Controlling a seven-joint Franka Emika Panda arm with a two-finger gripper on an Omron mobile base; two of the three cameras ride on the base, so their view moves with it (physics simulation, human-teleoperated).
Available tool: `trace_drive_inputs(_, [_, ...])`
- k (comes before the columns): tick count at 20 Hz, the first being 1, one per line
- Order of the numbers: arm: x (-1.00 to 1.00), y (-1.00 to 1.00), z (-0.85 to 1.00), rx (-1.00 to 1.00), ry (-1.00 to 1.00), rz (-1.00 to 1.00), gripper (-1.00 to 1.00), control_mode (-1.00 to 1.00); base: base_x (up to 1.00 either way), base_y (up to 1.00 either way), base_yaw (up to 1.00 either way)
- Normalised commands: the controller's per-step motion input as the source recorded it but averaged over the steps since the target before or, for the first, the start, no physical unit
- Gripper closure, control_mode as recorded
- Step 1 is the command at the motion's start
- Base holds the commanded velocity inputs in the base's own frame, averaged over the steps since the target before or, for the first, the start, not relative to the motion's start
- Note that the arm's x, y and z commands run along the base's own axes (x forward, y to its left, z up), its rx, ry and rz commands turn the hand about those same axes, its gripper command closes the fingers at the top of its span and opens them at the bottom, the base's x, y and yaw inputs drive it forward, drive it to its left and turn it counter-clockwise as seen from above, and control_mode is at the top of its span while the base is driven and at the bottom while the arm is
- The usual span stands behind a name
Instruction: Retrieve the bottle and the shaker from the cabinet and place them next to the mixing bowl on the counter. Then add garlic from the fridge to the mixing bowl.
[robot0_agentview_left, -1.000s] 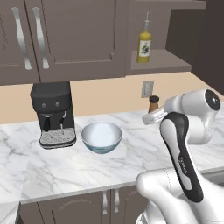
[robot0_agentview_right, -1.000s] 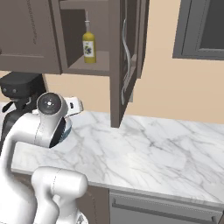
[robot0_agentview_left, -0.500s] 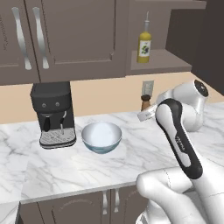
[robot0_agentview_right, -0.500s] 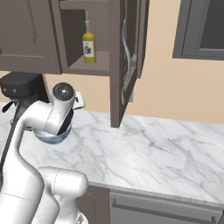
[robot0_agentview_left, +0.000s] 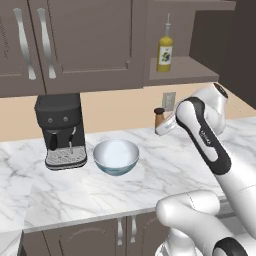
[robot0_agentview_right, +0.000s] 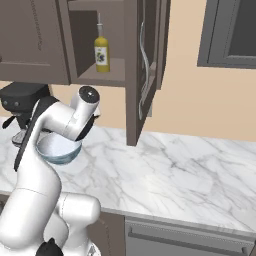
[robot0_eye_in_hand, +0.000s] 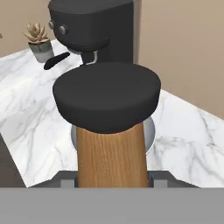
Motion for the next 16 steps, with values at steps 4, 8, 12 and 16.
trace_drive_inputs(4, [0.13,0.00,-0.32,0.05,-0.04,0.10,1.00,-1.00,0.00,0.00,0.00])
trace_drive_inputs(8, [0.22,0.00,-0.57,0.00,-0.16,0.05,1.00,-1.00,0.00,0.00,0.00])
trace_drive_inputs(12, [0.26,0.00,-0.58,0.00,-0.10,0.02,1.00,-1.00,0.00,0.00,0.00])
trace_drive_inputs(16, [0.26,0.00,-0.48,0.00,-0.06,0.02,1.00,-1.00,0.00,0.00,0.00])
